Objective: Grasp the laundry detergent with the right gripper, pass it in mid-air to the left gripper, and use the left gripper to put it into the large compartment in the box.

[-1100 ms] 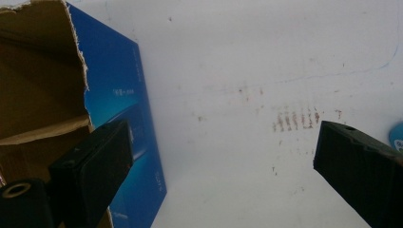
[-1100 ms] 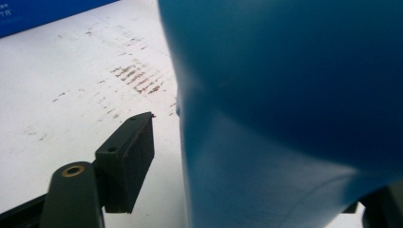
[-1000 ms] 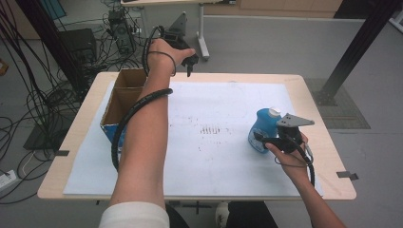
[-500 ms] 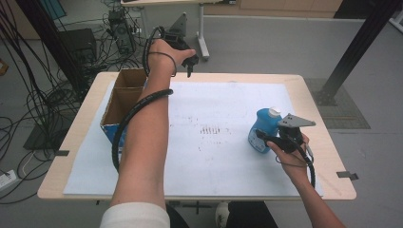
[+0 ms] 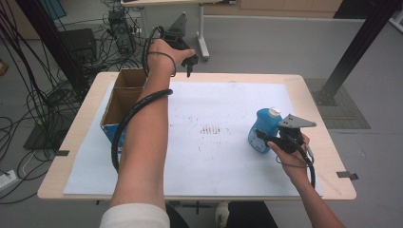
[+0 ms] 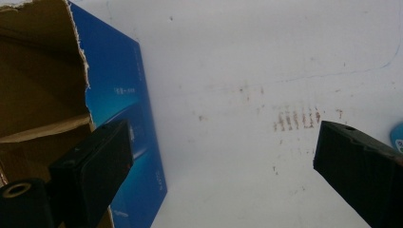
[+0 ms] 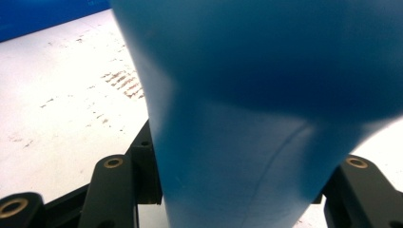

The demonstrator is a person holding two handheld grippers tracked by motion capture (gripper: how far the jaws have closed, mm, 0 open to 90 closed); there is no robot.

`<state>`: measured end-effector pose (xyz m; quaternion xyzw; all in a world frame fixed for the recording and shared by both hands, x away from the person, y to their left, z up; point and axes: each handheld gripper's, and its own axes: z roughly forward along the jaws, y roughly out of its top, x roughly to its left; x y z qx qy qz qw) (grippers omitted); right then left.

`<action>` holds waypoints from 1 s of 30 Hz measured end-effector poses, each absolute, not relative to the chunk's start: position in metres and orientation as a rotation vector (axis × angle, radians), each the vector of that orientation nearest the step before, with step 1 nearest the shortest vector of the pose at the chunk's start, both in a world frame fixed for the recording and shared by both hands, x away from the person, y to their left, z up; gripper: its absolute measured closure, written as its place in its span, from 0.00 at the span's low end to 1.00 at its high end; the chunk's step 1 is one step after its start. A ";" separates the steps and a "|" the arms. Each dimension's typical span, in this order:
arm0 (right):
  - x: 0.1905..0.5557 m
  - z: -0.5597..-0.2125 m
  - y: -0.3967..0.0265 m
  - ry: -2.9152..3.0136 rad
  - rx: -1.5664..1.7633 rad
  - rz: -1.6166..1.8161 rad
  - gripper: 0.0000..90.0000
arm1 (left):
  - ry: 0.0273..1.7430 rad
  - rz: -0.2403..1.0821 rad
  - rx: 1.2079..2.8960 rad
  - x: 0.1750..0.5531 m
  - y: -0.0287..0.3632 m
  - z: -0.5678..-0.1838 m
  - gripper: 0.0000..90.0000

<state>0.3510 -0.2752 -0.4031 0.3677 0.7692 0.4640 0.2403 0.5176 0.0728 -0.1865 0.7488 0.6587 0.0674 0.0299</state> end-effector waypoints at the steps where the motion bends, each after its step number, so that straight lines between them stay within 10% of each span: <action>1: 0.351 -0.403 -0.275 2.104 1.006 1.271 0.47 | 2.030 0.209 2.307 0.518 0.073 -0.186 0.07; 30: 0.351 -0.404 -0.276 2.102 1.003 1.278 0.48 | 2.025 0.221 2.316 0.518 0.071 -0.184 0.07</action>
